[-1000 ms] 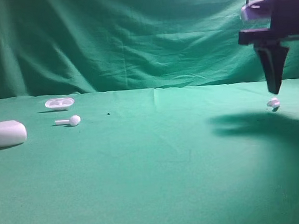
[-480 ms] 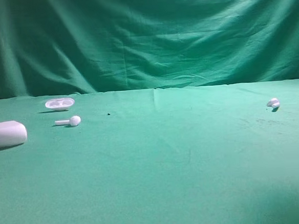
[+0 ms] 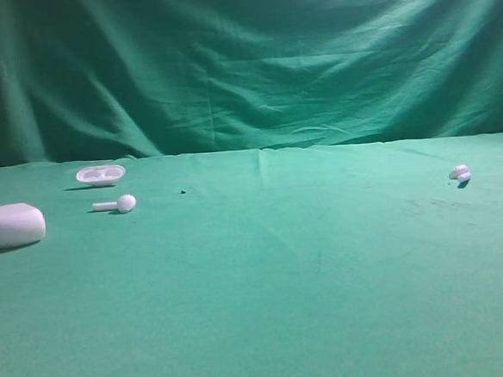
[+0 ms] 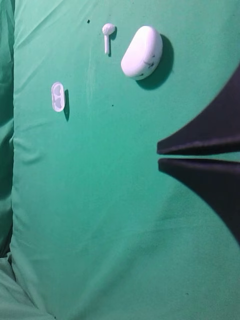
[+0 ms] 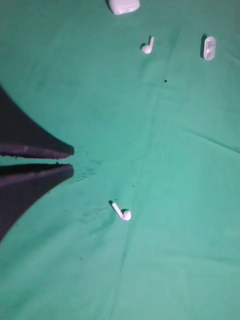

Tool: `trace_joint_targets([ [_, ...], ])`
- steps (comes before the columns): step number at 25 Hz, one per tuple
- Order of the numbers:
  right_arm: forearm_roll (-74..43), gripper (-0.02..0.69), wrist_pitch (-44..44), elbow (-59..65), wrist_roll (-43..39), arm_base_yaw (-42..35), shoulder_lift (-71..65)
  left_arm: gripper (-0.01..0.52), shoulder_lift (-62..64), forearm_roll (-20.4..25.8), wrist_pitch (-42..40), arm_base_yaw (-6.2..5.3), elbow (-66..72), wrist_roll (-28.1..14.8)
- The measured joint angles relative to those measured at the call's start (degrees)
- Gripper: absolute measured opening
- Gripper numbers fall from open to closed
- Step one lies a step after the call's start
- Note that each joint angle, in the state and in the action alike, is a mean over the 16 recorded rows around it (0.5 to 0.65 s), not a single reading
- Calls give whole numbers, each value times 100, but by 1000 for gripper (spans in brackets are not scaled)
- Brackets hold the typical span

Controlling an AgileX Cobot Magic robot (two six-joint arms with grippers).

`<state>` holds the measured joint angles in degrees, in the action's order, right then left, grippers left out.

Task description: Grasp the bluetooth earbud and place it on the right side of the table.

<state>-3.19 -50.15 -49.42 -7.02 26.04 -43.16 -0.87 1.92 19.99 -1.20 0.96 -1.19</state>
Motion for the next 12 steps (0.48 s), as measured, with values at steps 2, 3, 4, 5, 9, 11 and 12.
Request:
trace_joint_targets([
  [2, 14, 0, 119, 301, -13, 0, 430, 0, 0, 0, 0, 0, 0, 0],
  [3, 23, 0, 170, 434, -20, 0, 642, 0, 0, 0, 0, 0, 0, 0],
  [4, 33, 0, 218, 552, -26, 0, 847, 0, 0, 0, 0, 0, 0, 0],
  [5, 41, 0, 264, 659, -30, 0, 1044, 0, 0, 0, 0, 0, 0, 0],
  [9, 16, 0, 399, 986, -30, 0, 1719, 0, 0, 0, 0, 0, 0, 0],
  [11, -45, 0, 452, 1116, -29, 0, 1970, 0, 0, 0, 0, 0, 0, 0],
  [12, -88, 0, 484, 1180, -28, 0, 2070, 0, 0, 0, 0, 0, 0, 0],
])
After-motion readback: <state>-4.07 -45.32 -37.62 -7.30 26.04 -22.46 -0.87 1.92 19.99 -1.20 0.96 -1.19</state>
